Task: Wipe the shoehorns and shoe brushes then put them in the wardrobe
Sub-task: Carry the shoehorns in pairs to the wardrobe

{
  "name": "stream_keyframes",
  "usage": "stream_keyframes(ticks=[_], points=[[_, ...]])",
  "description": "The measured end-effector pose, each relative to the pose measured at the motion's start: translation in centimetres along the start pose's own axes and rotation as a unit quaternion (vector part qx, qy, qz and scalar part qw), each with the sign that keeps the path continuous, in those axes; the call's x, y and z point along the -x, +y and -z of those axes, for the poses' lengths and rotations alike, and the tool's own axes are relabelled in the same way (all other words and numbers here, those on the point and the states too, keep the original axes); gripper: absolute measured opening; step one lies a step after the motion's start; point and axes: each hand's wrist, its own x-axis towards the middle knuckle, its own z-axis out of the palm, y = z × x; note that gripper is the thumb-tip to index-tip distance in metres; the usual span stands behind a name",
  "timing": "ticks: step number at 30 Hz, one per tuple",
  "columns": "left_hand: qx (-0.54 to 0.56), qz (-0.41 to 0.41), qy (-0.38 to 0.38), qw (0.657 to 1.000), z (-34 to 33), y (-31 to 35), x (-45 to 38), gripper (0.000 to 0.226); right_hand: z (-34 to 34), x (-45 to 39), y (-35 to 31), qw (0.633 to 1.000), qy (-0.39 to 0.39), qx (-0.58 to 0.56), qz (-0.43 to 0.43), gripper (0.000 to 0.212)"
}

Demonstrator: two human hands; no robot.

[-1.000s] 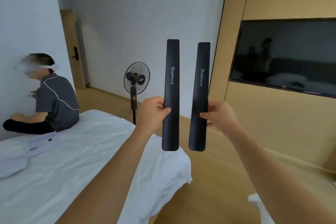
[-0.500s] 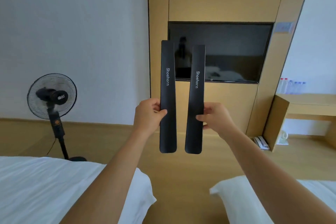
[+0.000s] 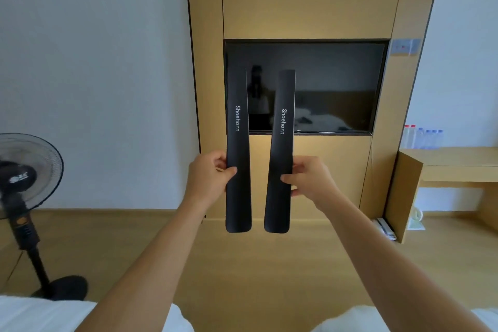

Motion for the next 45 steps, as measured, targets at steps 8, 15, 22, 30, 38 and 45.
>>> stream_keyframes(ticks=[8,15,22,30,38,45], points=[[-0.019,0.016,0.044,0.999,-6.3,-3.5,-10.7,0.012,1.1,-14.0,3.0,0.999,-0.037,0.018,0.024,0.026],[-0.024,0.028,0.057,0.998,-10.0,-8.8,-18.3,0.009,-0.8,-23.6,6.8,0.998,-0.05,0.01,0.021,0.023],[-0.024,0.018,0.064,0.997,-12.7,-16.6,-28.6,0.008,-4.6,-34.7,9.5,0.998,-0.048,0.027,0.016,0.026],[-0.019,0.021,0.063,0.998,-12.0,-25.4,-43.1,0.009,-10.9,-49.7,10.5,0.998,-0.042,0.044,0.015,0.027],[-0.027,0.049,0.084,0.995,-9.5,-33.8,-52.0,0.009,-19.5,-61.4,11.7,0.996,-0.072,0.028,0.035,0.027],[-0.061,0.085,0.126,0.987,-6.3,-40.7,-58.2,0.009,-28.8,-71.8,12.7,0.988,-0.138,-0.016,0.062,0.022]])
